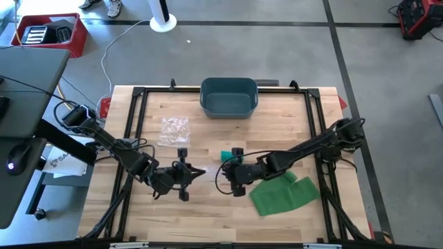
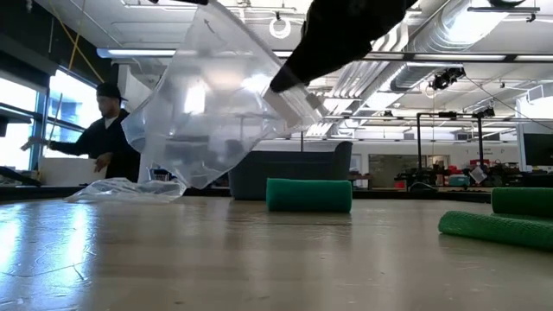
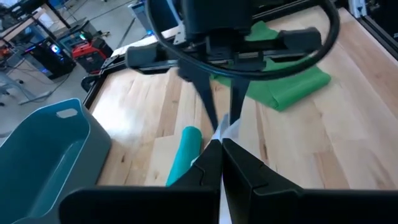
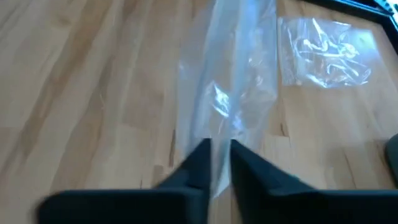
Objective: Roll bandage
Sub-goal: Open the bottom transparent zip bag
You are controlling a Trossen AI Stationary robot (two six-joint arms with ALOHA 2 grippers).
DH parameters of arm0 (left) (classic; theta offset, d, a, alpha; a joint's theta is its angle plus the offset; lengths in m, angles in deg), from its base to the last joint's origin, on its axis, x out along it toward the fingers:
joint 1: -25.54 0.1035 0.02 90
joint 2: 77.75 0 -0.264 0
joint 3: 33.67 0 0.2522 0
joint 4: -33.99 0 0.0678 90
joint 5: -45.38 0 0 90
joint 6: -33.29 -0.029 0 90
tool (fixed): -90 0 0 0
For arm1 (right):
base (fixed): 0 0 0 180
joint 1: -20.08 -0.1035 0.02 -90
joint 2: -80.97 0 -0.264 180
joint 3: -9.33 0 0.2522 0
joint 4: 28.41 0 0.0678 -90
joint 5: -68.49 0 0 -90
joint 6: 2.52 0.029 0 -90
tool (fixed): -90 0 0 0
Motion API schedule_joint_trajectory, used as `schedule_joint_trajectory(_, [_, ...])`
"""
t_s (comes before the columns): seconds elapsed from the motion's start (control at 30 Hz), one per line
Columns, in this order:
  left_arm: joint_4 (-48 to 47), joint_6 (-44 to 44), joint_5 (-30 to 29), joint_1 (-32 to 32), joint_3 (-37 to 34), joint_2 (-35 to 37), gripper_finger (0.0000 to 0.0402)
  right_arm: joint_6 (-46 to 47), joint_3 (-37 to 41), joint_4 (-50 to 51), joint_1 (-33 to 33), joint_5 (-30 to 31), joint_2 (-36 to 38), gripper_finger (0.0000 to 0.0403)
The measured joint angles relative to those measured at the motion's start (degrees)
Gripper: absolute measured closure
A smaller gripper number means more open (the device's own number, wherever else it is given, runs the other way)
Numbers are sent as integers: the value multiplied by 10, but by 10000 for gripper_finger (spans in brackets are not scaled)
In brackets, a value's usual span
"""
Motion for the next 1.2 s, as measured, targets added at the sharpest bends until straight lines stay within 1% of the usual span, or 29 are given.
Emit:
schedule_joint_trajectory(0.03, [0,5,-4,2,0,0,401,-5,0,4,0,4,0,380])
schedule_joint_trajectory(0.07, [0,12,-8,4,0,0,400,-8,0,10,0,17,1,391])
schedule_joint_trajectory(0.13, [-4,33,-10,15,0,0,389,-3,0,30,-1,57,6,391])
schedule_joint_trajectory(0.2, [-12,42,-17,30,0,0,368,10,0,61,0,98,13,397])
schedule_joint_trajectory(0.23, [-12,42,-28,38,0,0,356,19,0,75,0,127,17,400])
schedule_joint_trajectory(0.27, [-6,42,-45,48,0,0,342,32,0,87,0,172,20,401])
schedule_joint_trajectory(0.33, [26,35,-77,71,0,0,316,93,0,116,0,278,21,400])
schedule_joint_trajectory(0.37, [47,18,-81,83,0,0,304,123,-3,137,1,308,21,401])
schedule_joint_trajectory(0.4, [68,-5,-76,94,0,1,292,133,-9,153,2,312,22,402])
schedule_joint_trajectory(0.47, [114,-55,-42,116,0,-1,273,106,-19,141,5,270,23,402])
schedule_joint_trajectory(0.57, [174,-104,51,145,0,-7,256,35,-20,112,4,180,24,402])
schedule_joint_trajectory(0.63, [190,-126,107,160,1,-19,251,16,-20,94,2,145,24,402])
schedule_joint_trajectory(0.67, [189,-135,122,165,1,-27,250,16,-20,82,3,138,24,402])
schedule_joint_trajectory(0.77, [183,-158,132,173,0,-53,250,15,-20,60,4,129,24,402])
schedule_joint_trajectory(0.87, [187,-158,133,173,0,-67,250,16,-20,56,5,129,24,402])
schedule_joint_trajectory(0.97, [184,-151,118,172,0,-68,249,36,-20,74,10,125,24,403])
schedule_joint_trajectory(1.03, [183,-149,91,170,0,-60,249,78,-20,99,17,132,24,403])
schedule_joint_trajectory(1.1, [184,-149,72,170,0,-50,249,153,-20,130,24,161,24,403])
schedule_joint_trajectory(1.17, [186,-149,72,170,0,-46,249,215,-20,155,29,194,24,403])
schedule_joint_trajectory(1.2, [184,-149,74,169,0,-46,249,227,-20,158,32,203,24,403])
